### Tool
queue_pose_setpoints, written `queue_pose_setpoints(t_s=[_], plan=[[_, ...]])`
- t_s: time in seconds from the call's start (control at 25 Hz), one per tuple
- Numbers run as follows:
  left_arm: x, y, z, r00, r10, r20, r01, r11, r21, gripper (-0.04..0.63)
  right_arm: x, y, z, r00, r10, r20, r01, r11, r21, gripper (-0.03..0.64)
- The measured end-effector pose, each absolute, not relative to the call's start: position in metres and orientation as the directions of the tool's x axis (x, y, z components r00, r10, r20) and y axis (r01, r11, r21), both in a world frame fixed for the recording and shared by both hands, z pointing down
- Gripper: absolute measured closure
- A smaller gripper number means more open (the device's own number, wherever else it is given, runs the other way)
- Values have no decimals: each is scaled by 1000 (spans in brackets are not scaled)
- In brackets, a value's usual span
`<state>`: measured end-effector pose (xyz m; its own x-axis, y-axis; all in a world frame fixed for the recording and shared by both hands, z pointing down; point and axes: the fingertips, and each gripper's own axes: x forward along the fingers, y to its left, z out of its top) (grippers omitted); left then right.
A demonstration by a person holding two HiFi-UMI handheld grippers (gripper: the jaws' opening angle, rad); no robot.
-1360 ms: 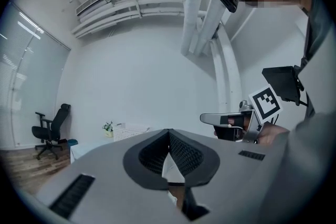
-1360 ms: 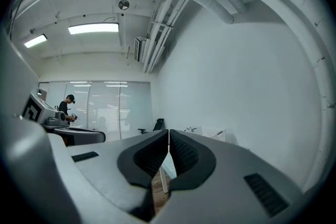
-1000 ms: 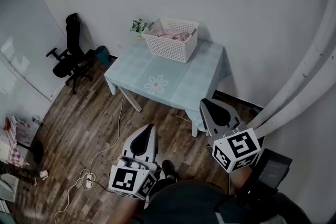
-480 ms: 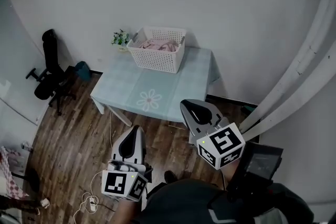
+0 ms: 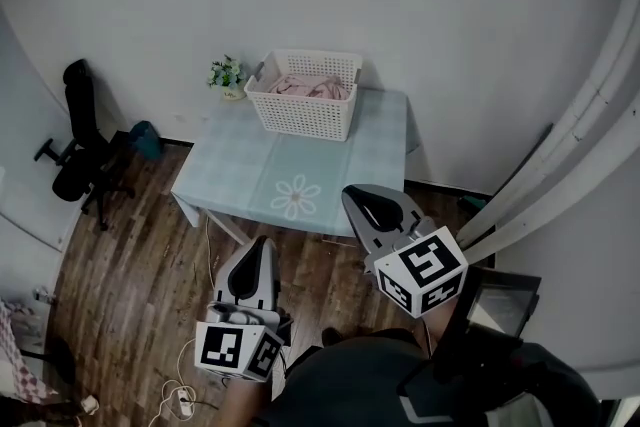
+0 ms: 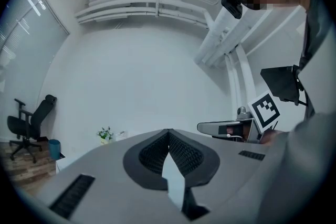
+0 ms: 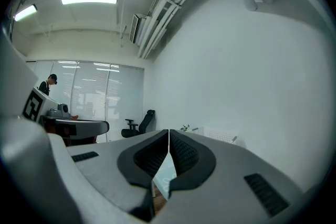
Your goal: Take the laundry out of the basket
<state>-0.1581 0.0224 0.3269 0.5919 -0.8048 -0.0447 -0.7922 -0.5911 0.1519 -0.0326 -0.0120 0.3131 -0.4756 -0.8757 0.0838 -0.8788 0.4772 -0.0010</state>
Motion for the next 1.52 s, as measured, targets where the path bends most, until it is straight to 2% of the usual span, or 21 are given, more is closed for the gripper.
queue_pose_setpoints(t_s=[0.2,0.36,0.48,0.68,0.92,1.04,1.52], plan=[[-180,3,339,599,-801,-11,-791,-593,150,588,-48,-28,316,-459,-883,98,-887,462,8,598],[-187,-14,334,615,-788,-38,-772,-611,175,588,-55,-44,313,-449,-888,101,-891,453,20,598],[-190,-32,347,614,-789,17,-781,-605,156,588,-55,-61,313,-440,-891,111,-895,445,22,598],[-180,-60,335,637,-770,-29,-755,-631,179,588,-48,-92,311,-435,-894,102,-898,439,16,598],[-172,-111,339,628,-778,12,-770,-618,156,588,-34,-141,312,-434,-897,89,-901,435,-11,598],[-160,-139,330,636,-771,-26,-758,-630,170,588,-28,-164,311,-448,-891,73,-894,449,-12,598],[-119,-227,330,624,-781,32,-779,-618,107,588,19,-256,311,-442,-894,68,-896,443,2,598]])
